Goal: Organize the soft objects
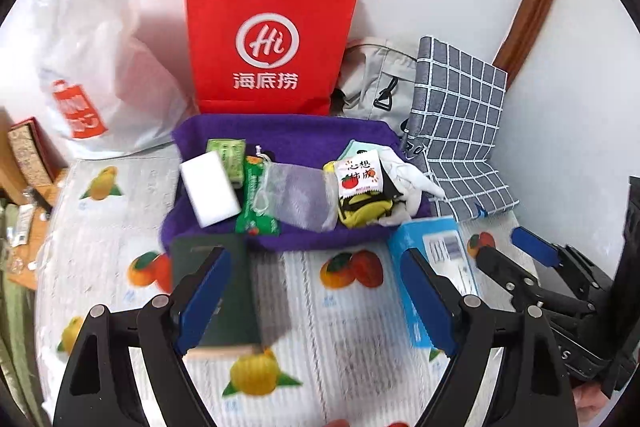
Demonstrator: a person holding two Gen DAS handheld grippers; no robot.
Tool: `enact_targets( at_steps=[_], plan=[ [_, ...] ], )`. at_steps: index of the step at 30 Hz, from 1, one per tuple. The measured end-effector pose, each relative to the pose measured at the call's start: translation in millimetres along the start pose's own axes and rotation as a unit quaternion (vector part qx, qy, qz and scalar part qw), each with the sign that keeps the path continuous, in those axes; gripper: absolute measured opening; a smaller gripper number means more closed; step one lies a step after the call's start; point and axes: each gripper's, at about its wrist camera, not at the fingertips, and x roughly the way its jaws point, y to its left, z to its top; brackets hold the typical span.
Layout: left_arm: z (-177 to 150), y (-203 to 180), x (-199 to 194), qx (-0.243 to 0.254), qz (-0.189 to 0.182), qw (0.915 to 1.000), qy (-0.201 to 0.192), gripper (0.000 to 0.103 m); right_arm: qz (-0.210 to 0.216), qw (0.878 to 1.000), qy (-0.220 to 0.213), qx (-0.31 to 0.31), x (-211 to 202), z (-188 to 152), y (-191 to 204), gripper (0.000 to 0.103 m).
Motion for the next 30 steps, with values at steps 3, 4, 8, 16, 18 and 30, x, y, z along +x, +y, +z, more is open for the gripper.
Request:
enact_targets(
  at_steps=[3, 4, 8, 16, 18, 30],
  plan=[
    [-15.5, -2.2, -20.7, 0.001, 0.017, 0.9998, -0.008, 0.087, -0.003, 1.000, -0.009, 0.000, -24.9, -16.7, 5.6, 0.068],
    [-22.0, -1.4, -28.5, -0.002, 0.019, 0.9997, -0.012, 0.087, -0.001, 1.000, -0.012, 0.001, -34.2, -23.4, 8.4, 0.070],
    [-48.0, 2.0, -54.1, -0.018, 0.011, 0.9996, -0.018, 0.091, -0.004, 1.000, -0.025, -0.010, -61.5, -44.1, 20.7, 0.095],
    [-95.8, -0.8, -97.0, -0.029, 0.040, 0.9980, -0.040, 0.093, -0.049, 0.997, -0.053, -0.029, -112.2, -82.9, 43.3, 0.103],
    [-106.1, -3.5, -109.4, -0.021, 0.044, 0.9977, -0.048, 0.093, -0.047, 0.997, -0.052, -0.022, -123.1, -91.3, 44.4, 0.103],
    [-150.6, -10.7, -166.8, -0.026, 0.077, 0.9926, -0.090, 0.093, -0.034, 0.998, -0.060, 0.011, -177.8, -132.7, 44.7, 0.103]
  ],
)
